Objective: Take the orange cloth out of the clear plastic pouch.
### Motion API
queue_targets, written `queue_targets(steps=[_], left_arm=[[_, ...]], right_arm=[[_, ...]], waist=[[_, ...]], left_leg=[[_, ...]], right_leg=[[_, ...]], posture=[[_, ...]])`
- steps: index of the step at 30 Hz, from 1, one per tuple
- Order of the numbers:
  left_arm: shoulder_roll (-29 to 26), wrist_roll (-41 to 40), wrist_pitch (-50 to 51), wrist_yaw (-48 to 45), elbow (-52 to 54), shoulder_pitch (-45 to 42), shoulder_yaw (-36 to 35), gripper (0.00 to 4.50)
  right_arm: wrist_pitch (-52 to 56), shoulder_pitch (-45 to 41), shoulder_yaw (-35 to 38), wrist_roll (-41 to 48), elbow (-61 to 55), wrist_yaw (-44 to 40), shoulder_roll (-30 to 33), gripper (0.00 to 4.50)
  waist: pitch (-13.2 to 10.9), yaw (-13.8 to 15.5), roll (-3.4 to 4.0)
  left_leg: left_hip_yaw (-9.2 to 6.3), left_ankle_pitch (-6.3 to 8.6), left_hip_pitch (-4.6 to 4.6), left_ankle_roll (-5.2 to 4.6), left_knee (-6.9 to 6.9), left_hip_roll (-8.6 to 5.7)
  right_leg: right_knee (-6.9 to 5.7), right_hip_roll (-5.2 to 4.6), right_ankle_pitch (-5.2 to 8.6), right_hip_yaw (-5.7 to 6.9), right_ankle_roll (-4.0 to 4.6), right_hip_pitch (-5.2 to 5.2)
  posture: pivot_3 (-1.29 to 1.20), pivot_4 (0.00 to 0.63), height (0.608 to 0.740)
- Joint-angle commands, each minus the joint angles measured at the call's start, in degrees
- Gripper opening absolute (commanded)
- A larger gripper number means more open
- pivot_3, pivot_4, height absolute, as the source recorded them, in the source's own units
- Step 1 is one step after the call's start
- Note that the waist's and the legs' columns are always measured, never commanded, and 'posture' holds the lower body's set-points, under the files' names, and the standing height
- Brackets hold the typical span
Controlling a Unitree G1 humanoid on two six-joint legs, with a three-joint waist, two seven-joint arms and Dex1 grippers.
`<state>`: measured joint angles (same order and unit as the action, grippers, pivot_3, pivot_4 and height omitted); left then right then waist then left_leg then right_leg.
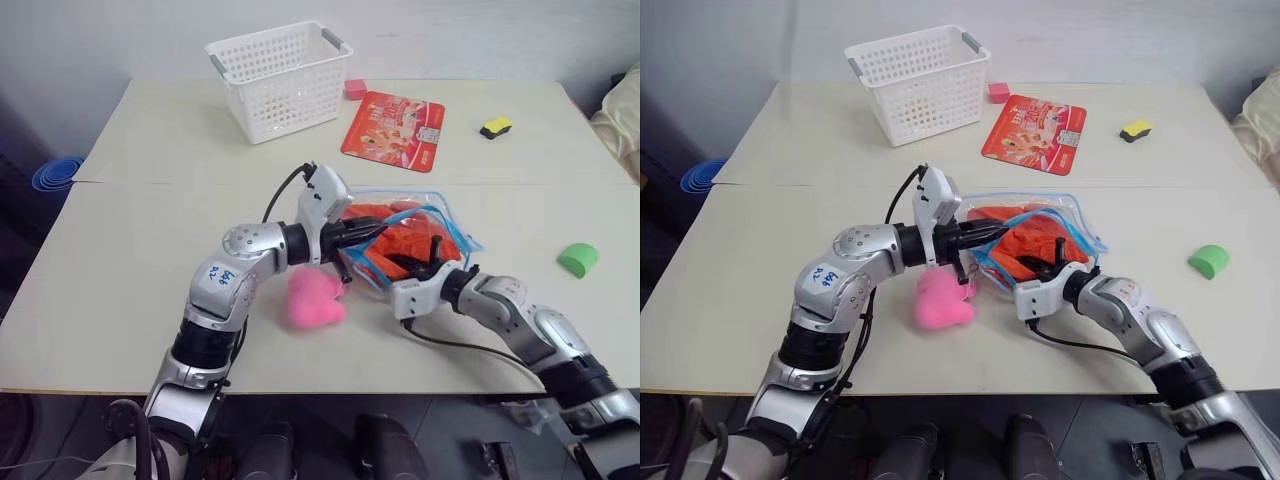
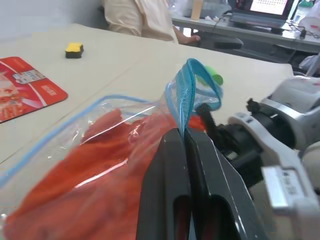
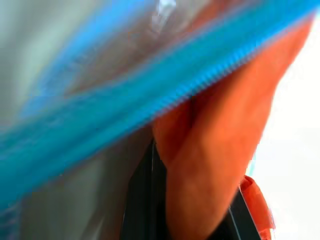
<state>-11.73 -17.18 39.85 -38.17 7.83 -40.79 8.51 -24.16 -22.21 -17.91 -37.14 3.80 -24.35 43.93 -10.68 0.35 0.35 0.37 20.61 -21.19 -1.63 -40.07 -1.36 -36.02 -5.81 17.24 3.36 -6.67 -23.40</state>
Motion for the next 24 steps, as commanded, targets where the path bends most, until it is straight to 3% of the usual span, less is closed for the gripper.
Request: queue_targets(steps=[1,11,18,24], left_arm=[[-1.79,3.84,-3.87,1.50,-1.43,-1.19,1.78,0.00],[-4.29,13.11,-14.58,2.23,-7.86,0.00,8.42,0.00],[-6.41,17.40,-18.62,7.21,-18.13,-3.05,4.83,0.00],[-8.60,15.75,-18.77,2.52,-14.38,-1.79,4.85,0.00]], right_arm=[[-3.70,5.29,-0.13,-0.74,-5.99,-2.36,4.27,0.03],[-14.01,17.00,8.58,9.26,-20.01,-3.25,12.97,0.03],[-25.45,31.31,15.81,11.46,-12.34,-3.12,24.83,0.03],[-28.24,29.78,19.22,4.71,2.01,2.34,26.72,0.03]], waist=[[0.00,0.16,0.00],[0.00,0.88,0.00],[-0.01,1.10,-0.02],[-0.01,0.82,-0.03]], left_leg=[[0.00,0.00,0.01,0.00,0.00,0.00],[0.14,0.00,0.04,0.01,-0.01,0.01],[0.22,0.02,0.03,-0.07,-0.02,-0.04],[0.31,0.01,0.11,-0.06,-0.01,0.05]], right_leg=[[0.00,0.00,0.00,0.01,0.00,0.01],[0.01,0.03,0.00,0.18,0.00,-0.01],[0.05,0.00,-0.02,0.25,-0.03,0.02],[0.04,0.06,-0.02,0.25,-0.03,0.02]], posture=[[0.00,0.150,0.740],[0.00,0.150,0.740],[0.00,0.150,0.740],[0.00,0.150,0.740]])
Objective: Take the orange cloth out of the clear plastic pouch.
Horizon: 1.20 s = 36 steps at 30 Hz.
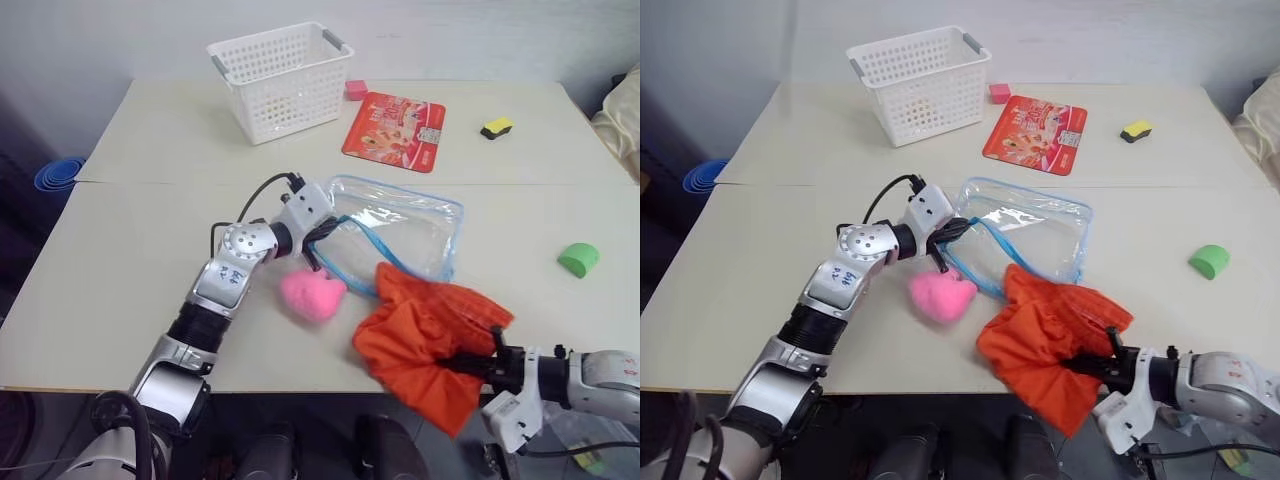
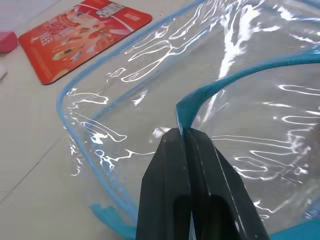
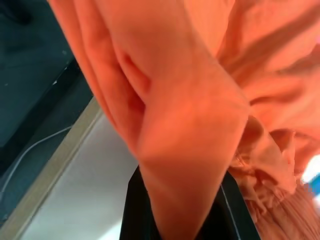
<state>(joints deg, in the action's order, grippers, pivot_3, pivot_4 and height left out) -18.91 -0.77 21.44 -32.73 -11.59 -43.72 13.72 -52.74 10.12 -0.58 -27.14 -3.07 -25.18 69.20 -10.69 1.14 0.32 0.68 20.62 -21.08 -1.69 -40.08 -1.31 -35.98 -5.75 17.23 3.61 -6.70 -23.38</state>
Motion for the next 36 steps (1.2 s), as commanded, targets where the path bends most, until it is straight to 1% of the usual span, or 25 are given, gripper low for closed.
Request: queue_targets(steps=[1,5,7,8,9,11,13,16,19,21,23,26,28,29,30,31,32,33,35,36], left_arm=[[-2.18,-0.67,-0.06,-4.07,7.16,2.10,0.19,0.00],[-4.49,-1.13,1.58,-7.20,13.56,5.08,0.86,0.00],[-4.76,-2.31,3.05,-9.00,16.67,6.19,1.21,0.00],[-4.89,-2.57,3.56,-9.67,17.77,6.59,1.49,0.00],[-5.13,-2.68,4.04,-10.49,18.78,7.01,1.96,0.00],[-5.78,-2.87,5.12,-12.28,20.65,7.87,2.93,0.00],[-6.78,-2.05,5.49,-13.08,21.86,8.45,3.85,0.00],[-7.32,-2.19,6.80,-13.43,22.75,8.68,3.95,0.00],[-6.93,-3.10,8.19,-13.60,23.09,8.42,3.54,0.00],[-6.60,-3.69,9.03,-13.82,23.29,8.21,3.50,0.00],[-6.50,-4.09,9.22,-14.17,23.46,8.15,3.62,0.00],[-7.47,-5.83,9.53,-16.27,24.92,8.72,3.37,0.69],[-8.87,-6.68,9.02,-18.25,26.30,9.38,3.22,1.29],[-9.48,-7.56,9.23,-19.06,27.03,9.63,2.61,1.65],[-10.09,-8.46,9.31,-19.80,27.67,9.87,2.06,1.87],[-10.78,-9.58,9.76,-20.54,28.38,10.00,1.21,2.22],[-11.43,-10.67,10.28,-21.19,29.02,10.12,0.26,2.48],[-11.94,-12.03,11.05,-21.75,29.61,10.26,-0.78,2.83],[-13.12,-17.83,14.70,-23.37,31.59,10.45,-5.54,3.43],[-14.98,-23.09,19.05,-24.95,31.75,10.24,-10.55,3.72]], right_arm=[[0.47,-4.58,1.72,-7.43,13.04,4.98,1.76,0.03],[3.72,-15.57,-1.08,-14.85,31.48,12.95,4.08,0.03],[9.49,-21.59,-3.06,-19.07,39.36,16.99,4.81,0.03],[11.65,-24.25,-3.95,-20.02,42.55,17.57,4.74,0.03],[13.57,-26.54,-4.73,-20.03,45.43,17.21,4.30,0.03],[14.33,-28.67,-4.33,-15.48,48.10,14.65,2.26,0.03],[13.20,-27.69,-3.77,-8.76,45.15,10.31,-0.76,0.03],[15.12,-23.75,-2.46,1.21,35.62,3.73,-5.40,0.03],[19.42,-20.09,-1.14,7.15,27.42,-0.20,-8.79,0.03],[21.59,-19.00,-0.55,8.89,26.60,-1.13,-10.17,0.03],[23.67,-18.59,-0.09,10.11,26.98,-1.80,-11.21,0.65],[27.45,-17.97,2.02,14.82,25.33,-4.05,-12.83,1.52],[29.86,-16.48,3.82,18.71,22.34,-6.60,-13.06,2.19],[31.50,-15.25,5.45,22.06,19.79,-8.47,-13.05,2.58],[33.27,-14.07,6.88,25.01,17.40,-10.16,-13.06,2.83],[36.28,-12.55,8.83,28.76,14.34,-12.34,-12.88,3.22],[39.45,-11.06,10.86,32.37,11.34,-14.27,-12.63,3.49],[42.20,-9.73,12.71,35.48,8.67,-15.98,-12.40,3.87],[50.66,-4.63,18.57,44.26,1.96,-22.32,-10.18,4.50],[57.04,-0.39,24.98,49.76,-0.56,-27.71,-8.58,4.50]], waist=[[0.00,-0.04,0.00],[0.00,-0.07,0.00],[0.01,0.20,0.02],[0.01,0.20,0.02],[0.01,0.19,0.03],[0.03,0.04,0.07],[0.03,-0.28,0.06],[0.02,-1.23,0.04],[0.03,-1.96,0.04],[0.04,-2.08,0.05],[0.04,-2.06,0.05],[0.08,-2.03,-0.03],[0.09,-1.88,-0.02],[0.09,-1.85,-0.01],[0.10,-1.58,0.00],[0.10,-1.46,0.00],[0.09,-1.22,0.00],[0.09,-1.17,0.00],[0.07,-0.90,0.05],[0.05,-0.48,0.09]], left_leg=[[0.00,0.00,0.00,0.00,0.00,-0.01],[0.10,-0.02,0.02,-0.05,-0.05,-0.07],[0.09,-0.03,-0.01,-0.06,-0.05,-0.07],[0.05,-0.03,-0.04,-0.07,-0.04,-0.08],[0.03,-0.03,-0.08,-0.06,-0.02,-0.08],[0.03,-0.03,-0.13,-0.06,0.08,-0.07],[0.05,-0.03,-0.11,-0.03,0.13,0.04],[0.03,-0.03,-0.09,0.04,0.10,0.12],[0.11,-0.03,0.05,0.05,0.08,0.15],[0.09,-0.04,0.06,0.07,0.07,0.17],[0.08,-0.04,0.06,0.07,0.05,0.16],[0.05,-0.04,0.06,0.07,0.03,0.16],[0.04,-0.04,0.05,0.07,0.04,0.16],[0.03,-0.03,0.05,0.07,0.04,0.17],[0.03,-0.03,0.05,0.08,0.04,0.18],[0.01,-0.03,0.04,0.08,0.06,0.19],[0.01,-0.02,0.04,0.09,0.04,0.20],[0.00,-0.02,-0.01,0.08,0.04,0.19],[-0.02,-0.01,-0.03,0.05,0.03,0.14],[-0.03,-0.01,-0.08,0.03,0.02,0.12]], right_leg=[[0.00,-0.02,0.00,0.00,0.00,0.00],[0.06,-0.07,-0.05,-0.13,-0.06,0.04],[0.07,-0.10,-0.05,-0.26,-0.05,0.04],[0.05,-0.12,-0.05,-0.41,-0.05,0.03],[0.06,-0.11,-0.05,-0.49,-0.05,0.01],[0.07,-0.07,-0.04,-0.52,-0.03,-0.07],[0.09,0.04,-0.03,-0.53,-0.02,-0.09],[0.06,0.13,-0.03,-0.54,-0.02,-0.07],[-0.01,0.13,-0.03,-0.66,-0.02,-0.03],[-0.03,0.13,-0.04,-0.66,-0.01,-0.02],[-0.05,0.11,-0.04,-0.66,0.00,-0.03],[-0.03,0.10,-0.04,-0.65,0.00,-0.01],[-0.03,0.07,-0.05,-0.65,0.01,-0.02],[-0.03,0.05,-0.05,-0.65,0.01,-0.02],[-0.03,0.03,-0.05,-0.65,0.01,-0.02],[-0.02,0.02,-0.05,-0.64,0.01,-0.03],[-0.01,0.02,-0.05,-0.65,0.01,-0.03],[0.00,0.01,-0.05,-0.64,0.01,-0.05],[0.00,-0.04,-0.05,-0.63,0.01,-0.04],[0.00,-0.05,-0.05,-0.63,0.01,-0.05]], posture=[[0.00,0.150,0.740],[0.00,0.150,0.740],[0.00,0.150,0.740],[0.00,0.150,0.740],[0.00,0.150,0.740],[0.00,0.150,0.740],[0.00,0.150,0.740],[0.00,0.150,0.740],[0.00,0.150,0.740],[0.00,0.150,0.740],[0.00,0.150,0.740],[0.00,0.150,0.740],[0.00,0.150,0.740],[0.00,0.150,0.740],[0.00,0.150,0.740],[0.00,0.150,0.740],[0.00,0.150,0.740],[0.00,0.150,0.740],[0.00,0.150,0.740],[0.00,0.150,0.740]])
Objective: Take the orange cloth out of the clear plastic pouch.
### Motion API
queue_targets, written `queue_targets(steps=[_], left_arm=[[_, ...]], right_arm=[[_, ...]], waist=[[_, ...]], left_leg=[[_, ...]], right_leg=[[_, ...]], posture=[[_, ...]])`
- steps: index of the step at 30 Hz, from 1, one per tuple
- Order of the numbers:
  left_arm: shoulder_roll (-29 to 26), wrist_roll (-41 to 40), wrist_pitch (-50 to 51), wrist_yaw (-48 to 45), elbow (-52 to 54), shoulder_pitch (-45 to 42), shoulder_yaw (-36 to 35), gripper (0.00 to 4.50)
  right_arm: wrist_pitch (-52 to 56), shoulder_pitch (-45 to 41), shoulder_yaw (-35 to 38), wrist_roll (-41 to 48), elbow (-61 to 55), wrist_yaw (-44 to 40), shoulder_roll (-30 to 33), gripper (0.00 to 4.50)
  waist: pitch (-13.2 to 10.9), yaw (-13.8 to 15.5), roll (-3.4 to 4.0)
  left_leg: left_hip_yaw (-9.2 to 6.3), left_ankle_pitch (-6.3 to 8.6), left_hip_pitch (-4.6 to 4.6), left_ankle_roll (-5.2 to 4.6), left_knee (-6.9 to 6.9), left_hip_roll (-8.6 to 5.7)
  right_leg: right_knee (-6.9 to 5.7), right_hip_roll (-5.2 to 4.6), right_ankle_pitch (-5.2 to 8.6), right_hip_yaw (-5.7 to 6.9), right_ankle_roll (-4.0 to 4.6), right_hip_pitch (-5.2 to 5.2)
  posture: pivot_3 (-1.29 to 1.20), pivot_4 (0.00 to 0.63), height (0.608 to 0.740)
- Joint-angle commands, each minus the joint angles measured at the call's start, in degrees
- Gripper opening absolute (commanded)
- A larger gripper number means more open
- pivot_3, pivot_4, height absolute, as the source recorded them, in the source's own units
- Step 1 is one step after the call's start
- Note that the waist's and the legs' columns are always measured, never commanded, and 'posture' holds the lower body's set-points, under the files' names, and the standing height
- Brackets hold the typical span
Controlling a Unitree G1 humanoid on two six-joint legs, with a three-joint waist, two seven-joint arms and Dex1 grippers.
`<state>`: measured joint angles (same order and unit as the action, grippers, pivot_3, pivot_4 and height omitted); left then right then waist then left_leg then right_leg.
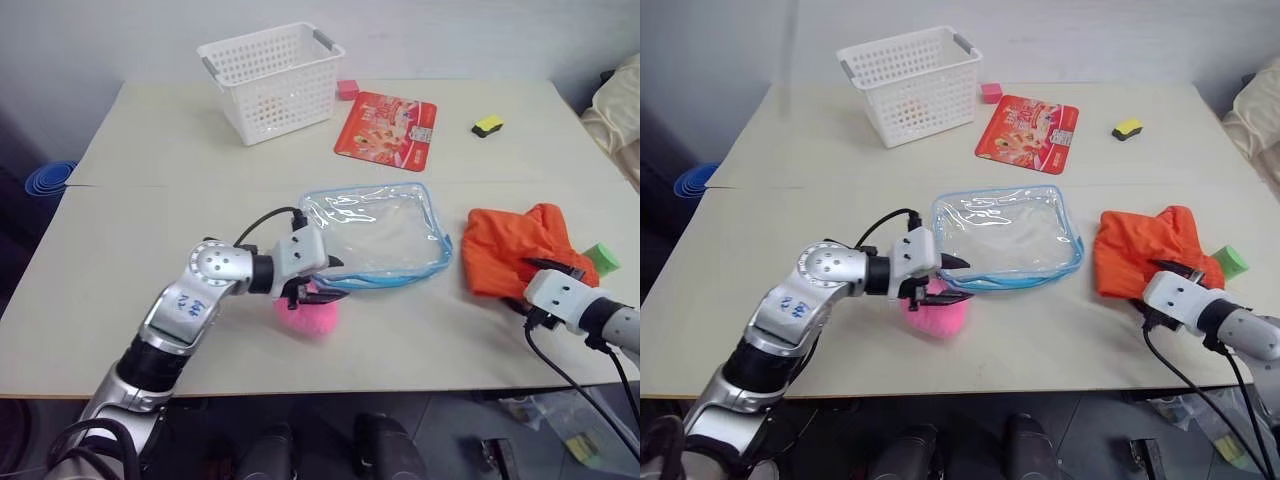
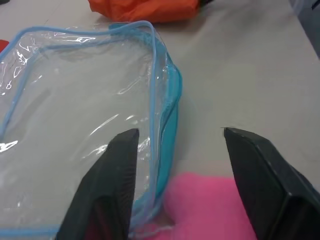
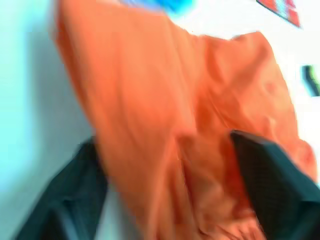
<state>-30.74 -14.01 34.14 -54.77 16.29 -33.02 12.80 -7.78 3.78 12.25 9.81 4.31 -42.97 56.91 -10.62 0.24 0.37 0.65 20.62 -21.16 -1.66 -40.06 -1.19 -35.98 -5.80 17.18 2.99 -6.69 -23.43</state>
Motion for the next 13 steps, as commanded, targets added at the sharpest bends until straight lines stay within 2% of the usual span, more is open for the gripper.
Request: queue_targets(steps=[1,3,7,10,13], left_arm=[[-5.67,-14.10,9.40,-4.92,3.61,-0.44,-13.95,4.03],[-10.13,-19.90,12.95,-8.19,2.36,-0.33,-19.63,4.03],[-20.13,-20.41,10.95,-13.38,-8.14,0.31,-26.80,4.03],[-25.83,-18.28,5.75,-16.92,-14.28,1.13,-28.28,4.03],[-28.56,-15.37,-0.49,-18.56,-19.41,1.08,-27.38,4.03]], right_arm=[[17.70,9.61,18.24,16.79,-9.09,-14.46,4.94,4.50],[24.67,13.91,27.08,21.15,-8.89,-19.93,6.10,4.50],[37.21,16.25,39.97,23.50,3.36,-22.73,8.53,4.50],[39.94,18.26,44.45,22.61,9.11,-25.77,9.07,4.50],[39.13,19.85,45.79,21.28,10.85,-27.82,8.75,4.50]], waist=[[-0.04,0.68,0.10],[-0.05,1.02,0.12],[-0.05,0.98,0.07],[-0.07,1.03,0.02],[-0.06,1.00,0.04]], left_leg=[[-0.04,0.02,-0.04,-0.03,-0.01,0.00],[-0.05,0.04,-0.04,-0.07,0.00,0.00],[-0.09,0.11,0.26,-0.15,0.02,-0.01],[-0.08,0.26,0.76,-0.19,0.21,-0.01],[-0.04,0.30,0.86,-0.19,0.44,-0.05]], right_leg=[[0.01,-0.13,0.00,0.03,0.00,0.00],[0.03,-0.18,0.00,0.05,0.00,0.00],[0.35,-0.21,0.00,0.08,0.00,0.41],[0.60,-0.23,0.05,0.07,0.09,0.84],[0.67,-0.34,0.08,0.06,0.13,0.85]], posture=[[0.00,0.150,0.740],[0.00,0.150,0.740],[0.00,0.150,0.740],[0.00,0.150,0.740],[0.00,0.150,0.740]])
